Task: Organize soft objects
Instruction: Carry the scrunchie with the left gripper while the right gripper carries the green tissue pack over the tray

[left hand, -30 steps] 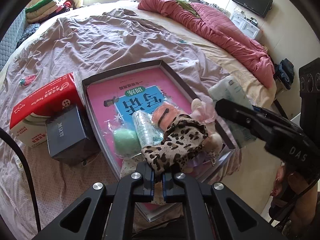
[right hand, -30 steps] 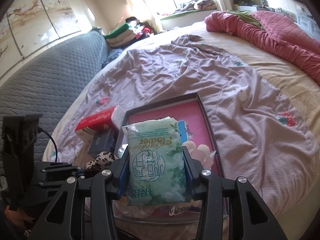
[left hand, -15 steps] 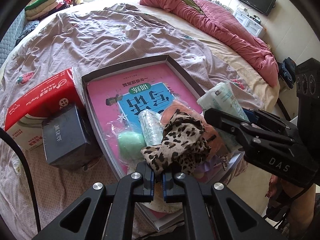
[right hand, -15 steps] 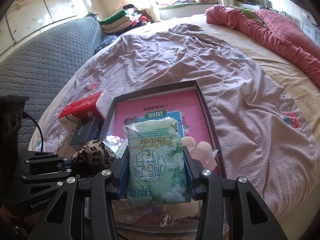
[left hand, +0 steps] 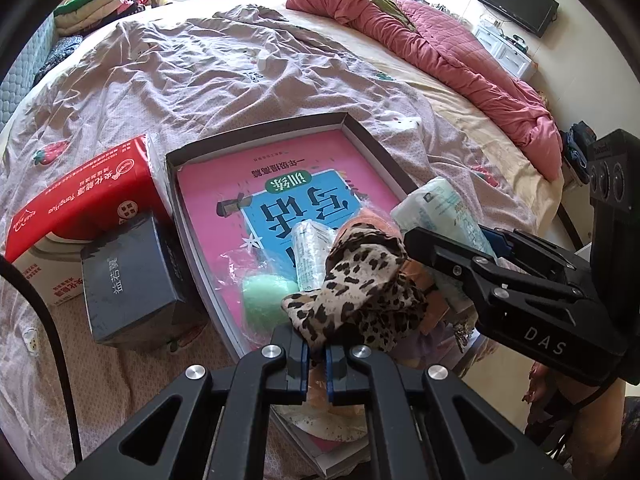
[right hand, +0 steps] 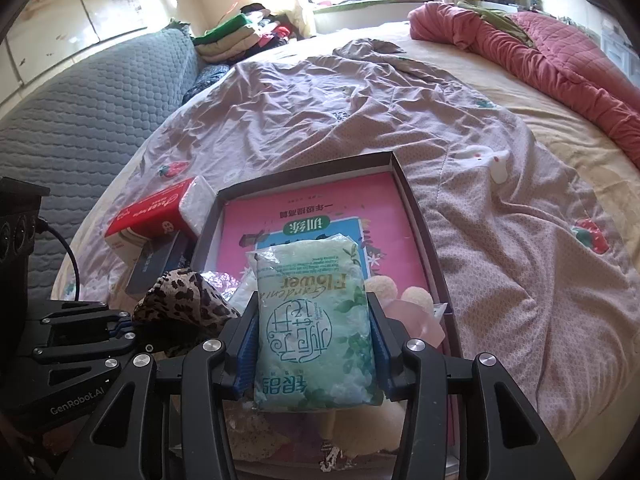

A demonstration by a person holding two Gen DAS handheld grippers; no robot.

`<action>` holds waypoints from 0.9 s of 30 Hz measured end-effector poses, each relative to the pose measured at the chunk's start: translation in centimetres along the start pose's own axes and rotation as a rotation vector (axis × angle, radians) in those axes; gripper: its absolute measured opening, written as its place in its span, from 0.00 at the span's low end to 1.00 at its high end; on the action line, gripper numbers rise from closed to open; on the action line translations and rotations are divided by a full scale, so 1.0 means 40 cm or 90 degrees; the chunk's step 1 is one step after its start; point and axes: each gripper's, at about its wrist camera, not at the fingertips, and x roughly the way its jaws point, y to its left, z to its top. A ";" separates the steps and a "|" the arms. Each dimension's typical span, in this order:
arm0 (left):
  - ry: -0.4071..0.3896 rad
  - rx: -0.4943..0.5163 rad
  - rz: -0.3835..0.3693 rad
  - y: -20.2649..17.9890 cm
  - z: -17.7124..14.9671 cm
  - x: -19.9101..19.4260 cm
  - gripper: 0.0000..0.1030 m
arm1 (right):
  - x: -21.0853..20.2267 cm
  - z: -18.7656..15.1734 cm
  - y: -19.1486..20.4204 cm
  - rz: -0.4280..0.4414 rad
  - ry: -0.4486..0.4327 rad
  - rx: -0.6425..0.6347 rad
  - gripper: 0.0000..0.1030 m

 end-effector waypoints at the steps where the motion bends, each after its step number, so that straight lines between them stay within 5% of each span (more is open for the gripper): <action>1: 0.001 -0.001 0.000 0.001 0.001 0.002 0.06 | 0.003 0.000 0.001 -0.001 0.001 0.000 0.49; 27: 0.003 -0.020 0.003 0.014 0.018 0.013 0.06 | -0.010 0.005 -0.002 -0.023 -0.012 -0.009 0.53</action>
